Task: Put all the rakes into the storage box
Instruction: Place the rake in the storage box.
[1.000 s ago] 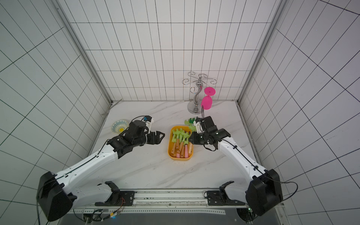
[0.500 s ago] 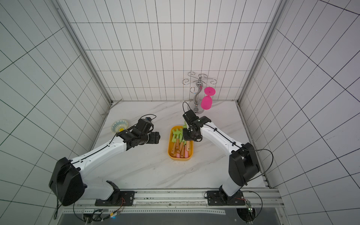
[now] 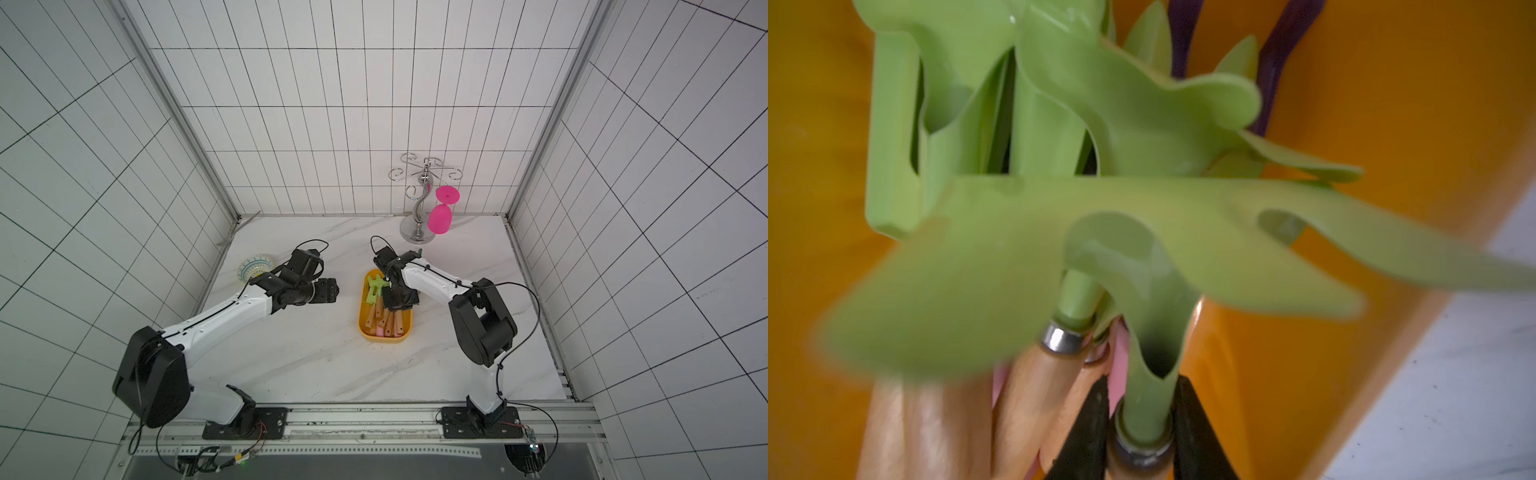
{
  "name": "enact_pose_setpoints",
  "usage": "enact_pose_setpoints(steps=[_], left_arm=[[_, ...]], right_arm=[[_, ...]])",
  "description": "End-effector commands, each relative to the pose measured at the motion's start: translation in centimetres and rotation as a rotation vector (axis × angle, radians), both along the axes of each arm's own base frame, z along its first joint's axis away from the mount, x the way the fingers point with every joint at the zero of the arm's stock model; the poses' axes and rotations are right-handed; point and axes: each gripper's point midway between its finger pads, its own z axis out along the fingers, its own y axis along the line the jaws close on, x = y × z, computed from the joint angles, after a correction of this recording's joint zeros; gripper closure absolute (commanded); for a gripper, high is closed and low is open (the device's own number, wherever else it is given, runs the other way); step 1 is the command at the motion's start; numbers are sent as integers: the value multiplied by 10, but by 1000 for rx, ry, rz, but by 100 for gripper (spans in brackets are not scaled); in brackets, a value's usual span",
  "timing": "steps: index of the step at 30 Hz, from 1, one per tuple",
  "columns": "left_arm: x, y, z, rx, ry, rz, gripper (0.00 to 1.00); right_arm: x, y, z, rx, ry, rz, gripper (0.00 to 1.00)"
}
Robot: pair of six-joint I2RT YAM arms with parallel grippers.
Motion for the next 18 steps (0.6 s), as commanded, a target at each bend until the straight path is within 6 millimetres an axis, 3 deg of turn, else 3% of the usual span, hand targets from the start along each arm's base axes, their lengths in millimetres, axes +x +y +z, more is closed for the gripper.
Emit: enact_pose_setpoints(steps=[1,6,9,13,18], left_arm=[[1,-5,-3,-26,11,-7,16],[-1,-9,-8,-42,36,-21,16],[-3,-10,-9,-49,45,-26,16],[-4,-12,-8,-58,51,-37,16],[-6,-30,-4,-116,61,-100,17]], right_arm=[[1,2,5,-44,-12,-30,75],[-5,-2,-7,-116,19,-38,71],[-5,-2,-4,-133,14,-46,52],[1,0,22,-144,-55,-19,36],[-1,5,64,-74,-123,9,30]])
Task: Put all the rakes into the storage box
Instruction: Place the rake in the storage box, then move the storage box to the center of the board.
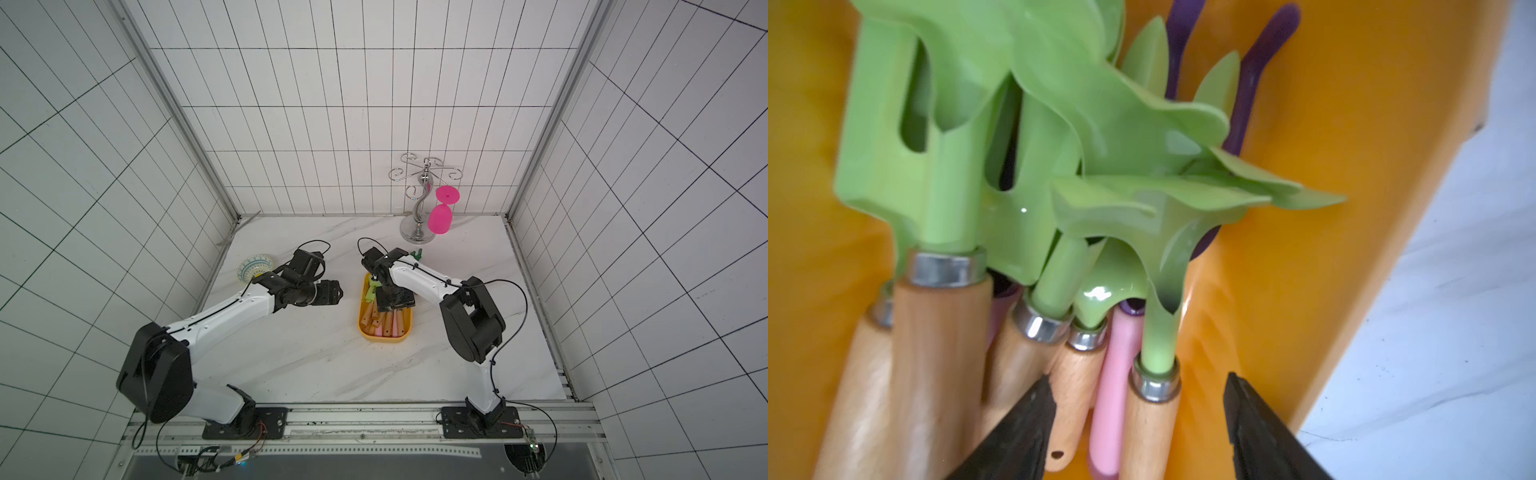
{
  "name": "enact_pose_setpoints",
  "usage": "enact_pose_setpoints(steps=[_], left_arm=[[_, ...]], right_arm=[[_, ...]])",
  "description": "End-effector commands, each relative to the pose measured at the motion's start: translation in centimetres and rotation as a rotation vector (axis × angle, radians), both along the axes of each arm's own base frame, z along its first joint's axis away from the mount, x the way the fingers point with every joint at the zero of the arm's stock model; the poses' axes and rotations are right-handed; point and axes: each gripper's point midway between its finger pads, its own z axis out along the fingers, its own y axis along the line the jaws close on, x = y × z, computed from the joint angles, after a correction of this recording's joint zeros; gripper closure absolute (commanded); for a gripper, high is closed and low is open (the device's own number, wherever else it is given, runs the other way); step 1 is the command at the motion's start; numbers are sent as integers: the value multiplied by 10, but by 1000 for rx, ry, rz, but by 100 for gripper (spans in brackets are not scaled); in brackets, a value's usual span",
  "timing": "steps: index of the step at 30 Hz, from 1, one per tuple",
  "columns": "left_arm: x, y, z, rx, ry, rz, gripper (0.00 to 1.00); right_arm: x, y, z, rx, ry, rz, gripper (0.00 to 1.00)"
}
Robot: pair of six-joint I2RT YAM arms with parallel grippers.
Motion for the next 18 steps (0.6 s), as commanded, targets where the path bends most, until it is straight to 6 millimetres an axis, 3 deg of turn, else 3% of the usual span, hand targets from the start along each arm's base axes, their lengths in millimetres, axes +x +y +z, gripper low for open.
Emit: enact_pose_setpoints(steps=[1,5,10,18], left_arm=[[2,-19,5,-54,-2,-60,17],[2,-47,9,-47,-12,-135,17],[9,-79,-4,22,20,-183,18],[33,-85,-36,107,106,-106,26]], right_arm=[[1,0,50,54,-85,20,29],[6,-15,76,85,-160,4,27],[19,-43,78,221,-146,-82,27],[34,-66,74,354,-115,-133,27]])
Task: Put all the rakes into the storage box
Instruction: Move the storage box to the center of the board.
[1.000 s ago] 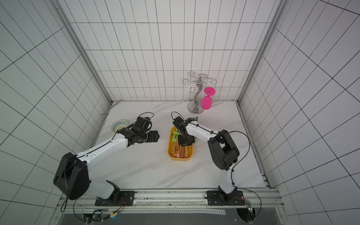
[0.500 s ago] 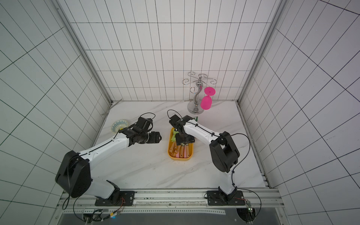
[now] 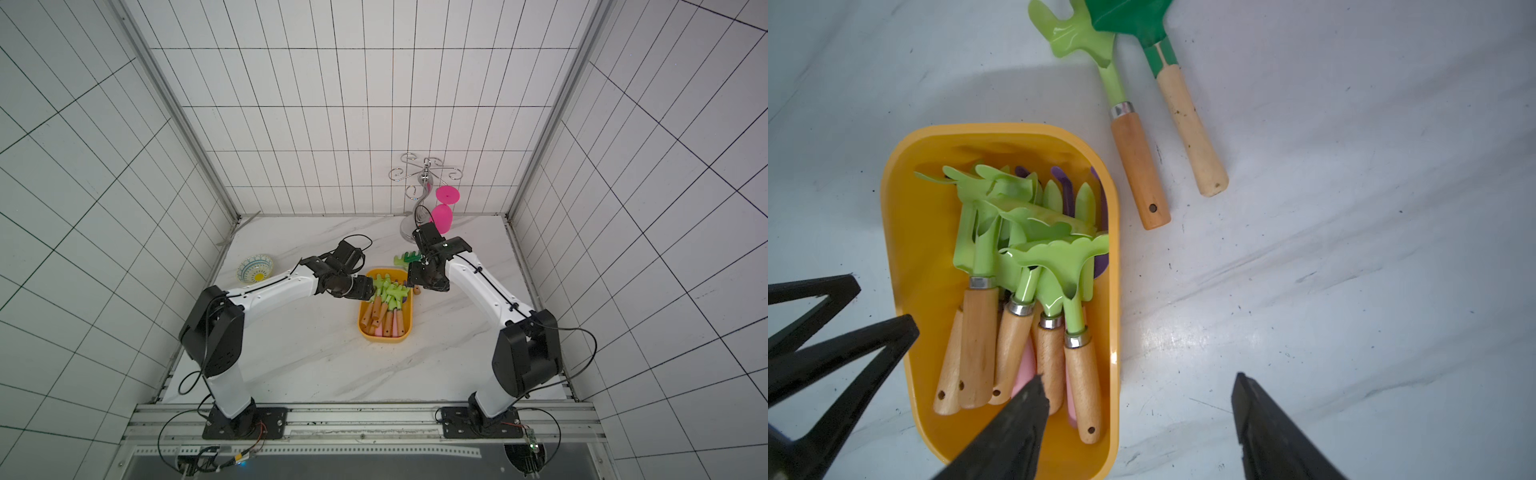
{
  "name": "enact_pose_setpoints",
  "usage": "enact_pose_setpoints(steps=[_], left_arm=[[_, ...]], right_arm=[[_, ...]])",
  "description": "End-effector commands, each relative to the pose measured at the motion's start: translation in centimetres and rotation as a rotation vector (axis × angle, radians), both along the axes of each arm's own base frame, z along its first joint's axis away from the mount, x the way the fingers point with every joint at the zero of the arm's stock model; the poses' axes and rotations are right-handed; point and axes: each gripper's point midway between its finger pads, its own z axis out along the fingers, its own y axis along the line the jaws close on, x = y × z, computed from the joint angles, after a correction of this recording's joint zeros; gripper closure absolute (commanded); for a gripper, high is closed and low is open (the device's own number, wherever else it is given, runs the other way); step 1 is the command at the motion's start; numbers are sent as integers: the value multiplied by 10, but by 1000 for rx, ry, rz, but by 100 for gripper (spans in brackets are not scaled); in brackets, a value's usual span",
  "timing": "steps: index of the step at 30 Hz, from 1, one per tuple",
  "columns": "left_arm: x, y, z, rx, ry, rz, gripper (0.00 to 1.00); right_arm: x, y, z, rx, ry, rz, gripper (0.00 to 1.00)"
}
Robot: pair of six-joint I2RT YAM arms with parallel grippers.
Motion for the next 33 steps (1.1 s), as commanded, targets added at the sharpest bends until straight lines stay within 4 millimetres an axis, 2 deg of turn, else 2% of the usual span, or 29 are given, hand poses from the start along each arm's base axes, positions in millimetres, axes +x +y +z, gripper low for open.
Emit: enact_pose_setpoints(steps=[1,5,8,12,16,22,27,33], left_arm=[[8,9,-14,63,32,58,27],[19,16,-31,98,58,116,37],[24,23,-37,99,83,162,52],[23,36,-38,96,98,207,69],[20,51,-31,102,89,235,74],[8,85,-27,128,95,273,77],[0,108,-27,141,99,259,77],[2,101,-8,110,62,188,53]], right_arm=[[-3,10,-2,64,10,70,27],[1,9,-10,89,22,77,26],[4,5,-15,100,29,77,27],[11,0,-19,123,28,62,27],[20,-2,-19,137,18,56,27],[42,1,-33,109,19,75,27],[74,-5,-50,25,5,54,28],[106,-19,-54,-68,-46,63,30]])
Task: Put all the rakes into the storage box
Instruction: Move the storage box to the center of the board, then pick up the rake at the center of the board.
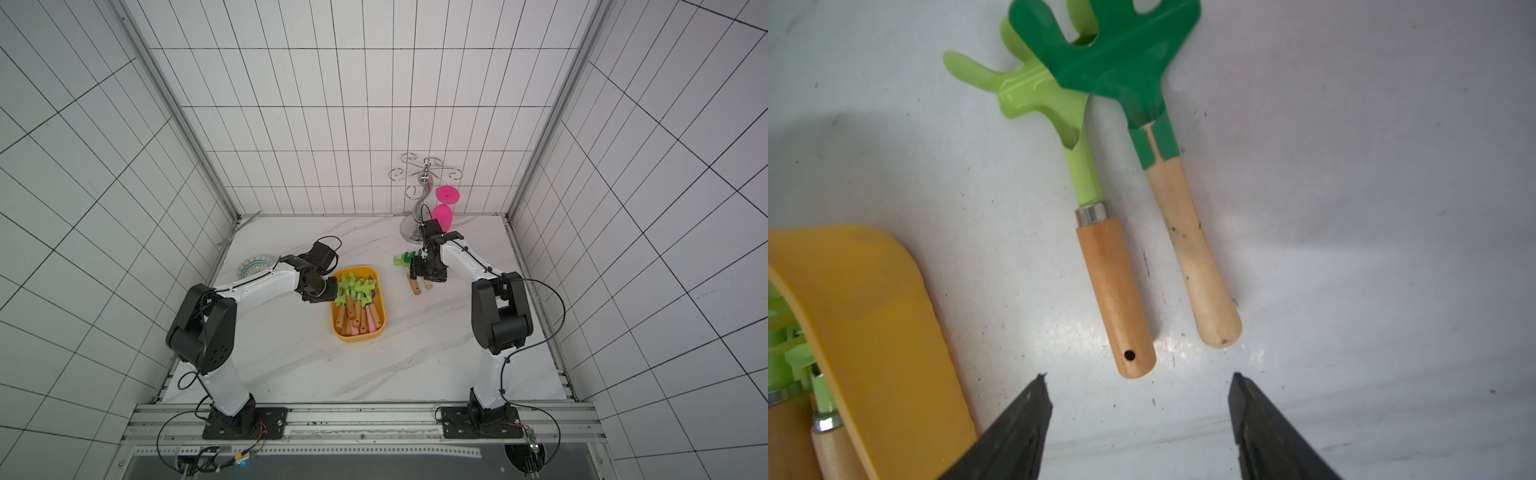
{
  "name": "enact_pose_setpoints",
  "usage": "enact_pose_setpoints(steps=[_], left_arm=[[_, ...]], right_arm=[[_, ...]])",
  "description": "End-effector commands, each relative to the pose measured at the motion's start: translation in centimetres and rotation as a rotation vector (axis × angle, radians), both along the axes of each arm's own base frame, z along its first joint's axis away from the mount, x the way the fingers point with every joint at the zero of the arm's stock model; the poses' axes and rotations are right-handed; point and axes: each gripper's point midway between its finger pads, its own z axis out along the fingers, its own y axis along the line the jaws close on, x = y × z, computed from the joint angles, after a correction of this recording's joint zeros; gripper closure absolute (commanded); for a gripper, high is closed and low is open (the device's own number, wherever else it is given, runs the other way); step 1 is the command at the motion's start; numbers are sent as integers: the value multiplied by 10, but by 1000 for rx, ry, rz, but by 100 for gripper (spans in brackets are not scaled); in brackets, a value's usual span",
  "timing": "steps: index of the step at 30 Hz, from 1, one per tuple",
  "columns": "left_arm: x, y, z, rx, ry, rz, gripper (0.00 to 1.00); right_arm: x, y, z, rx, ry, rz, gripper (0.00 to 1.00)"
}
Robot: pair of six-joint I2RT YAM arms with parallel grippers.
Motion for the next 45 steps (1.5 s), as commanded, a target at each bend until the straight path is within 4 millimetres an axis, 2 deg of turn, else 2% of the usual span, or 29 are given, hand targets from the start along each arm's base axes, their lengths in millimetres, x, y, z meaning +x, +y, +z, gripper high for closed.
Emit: enact_pose_setpoints(steps=[1,3,6,13,16,23,29,34,45], left_arm=[[4,-6,25,-26,-65,-61,49],[5,-6,35,-36,-92,-60,41],[5,-4,54,-47,-131,-59,36],[5,2,97,-56,-238,-66,31],[5,5,108,-49,-267,-68,31],[1,10,108,-34,-269,-65,31],[-2,10,101,-33,-250,-68,31],[-5,12,96,-24,-235,-65,31],[-10,17,93,-16,-229,-48,31]], right_arm=[[28,-15,12,-54,-75,8,30],[34,-16,7,-61,-72,22,31],[42,-19,-4,-87,-55,43,33],[46,-20,-31,-127,4,68,39],[43,-17,-27,-118,10,62,44],[28,12,-16,-149,-41,158,46],[15,34,-26,-183,-36,228,46],[10,37,-44,-192,6,226,48],[4,35,-73,-209,56,236,63]])
